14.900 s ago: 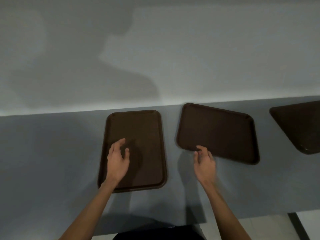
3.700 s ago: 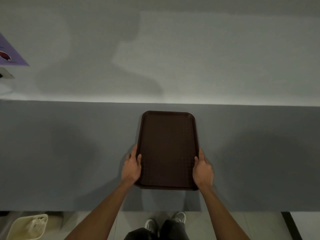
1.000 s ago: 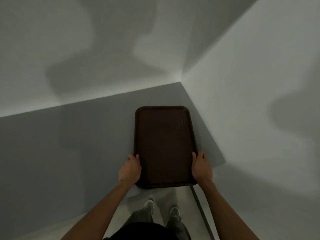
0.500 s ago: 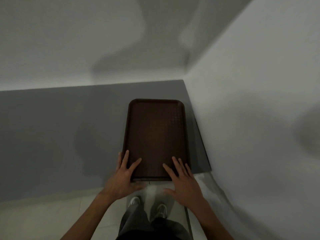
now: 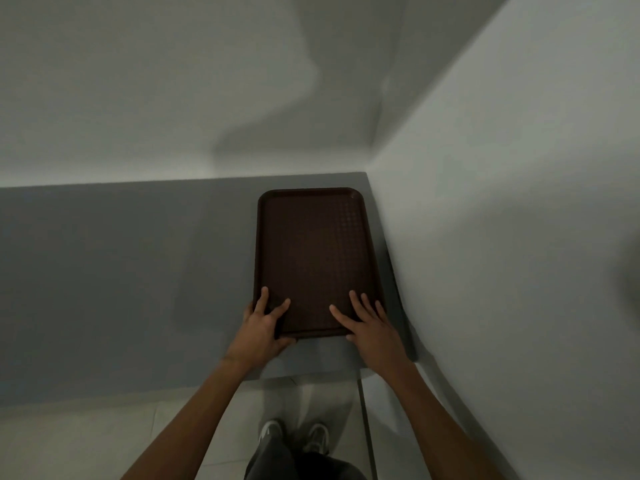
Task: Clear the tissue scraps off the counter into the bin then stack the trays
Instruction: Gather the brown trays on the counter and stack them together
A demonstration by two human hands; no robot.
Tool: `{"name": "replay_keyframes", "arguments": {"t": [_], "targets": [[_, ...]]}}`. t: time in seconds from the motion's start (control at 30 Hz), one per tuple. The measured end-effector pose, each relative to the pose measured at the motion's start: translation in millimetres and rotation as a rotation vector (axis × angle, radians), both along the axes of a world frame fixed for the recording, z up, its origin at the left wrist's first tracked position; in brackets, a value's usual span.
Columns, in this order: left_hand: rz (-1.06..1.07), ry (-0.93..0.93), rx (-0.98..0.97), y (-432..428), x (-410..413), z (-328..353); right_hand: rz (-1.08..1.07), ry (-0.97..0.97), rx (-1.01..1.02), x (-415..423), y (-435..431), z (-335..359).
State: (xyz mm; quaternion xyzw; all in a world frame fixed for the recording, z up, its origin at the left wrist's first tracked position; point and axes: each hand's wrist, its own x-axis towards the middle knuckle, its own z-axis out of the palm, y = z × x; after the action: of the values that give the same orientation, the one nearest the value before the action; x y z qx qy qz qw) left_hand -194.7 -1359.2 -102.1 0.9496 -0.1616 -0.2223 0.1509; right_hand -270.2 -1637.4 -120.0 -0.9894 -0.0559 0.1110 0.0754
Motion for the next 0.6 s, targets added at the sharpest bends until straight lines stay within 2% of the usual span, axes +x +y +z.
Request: {"name": "replay_keyframes", "arguments": {"t": [0.13,0.33,0.4,0.43,0.5,0.57,0.6], "targets": [[0.019,0.005,0.004,-1.9,25.1,2.2,-0.006,0.009,-0.039,20.8,-1.9,6.0],[0.044,0.023,0.005,-7.5,39.0,18.6,0.011,0.093,0.078,45.8,-7.8,12.6],[0.111,0.042,-0.094,-4.0,36.7,17.1,-0.006,0.105,0.191,48.2,-12.4,13.4],[0.188,0.037,-0.192,-2.1,34.3,16.0,-0.047,0.060,0.296,47.6,-14.1,14.0],[0.382,-0.039,-0.397,-0.2,28.1,12.2,-0.243,-0.146,0.556,43.7,-15.0,14.1],[0.572,-0.117,-0.499,0.7,23.0,8.7,-0.527,-0.330,0.697,37.7,-14.4,13.5],[0.651,-0.121,-0.518,1.9,21.6,7.0,-0.657,-0.336,0.732,35.4,-13.7,14.3]]}}
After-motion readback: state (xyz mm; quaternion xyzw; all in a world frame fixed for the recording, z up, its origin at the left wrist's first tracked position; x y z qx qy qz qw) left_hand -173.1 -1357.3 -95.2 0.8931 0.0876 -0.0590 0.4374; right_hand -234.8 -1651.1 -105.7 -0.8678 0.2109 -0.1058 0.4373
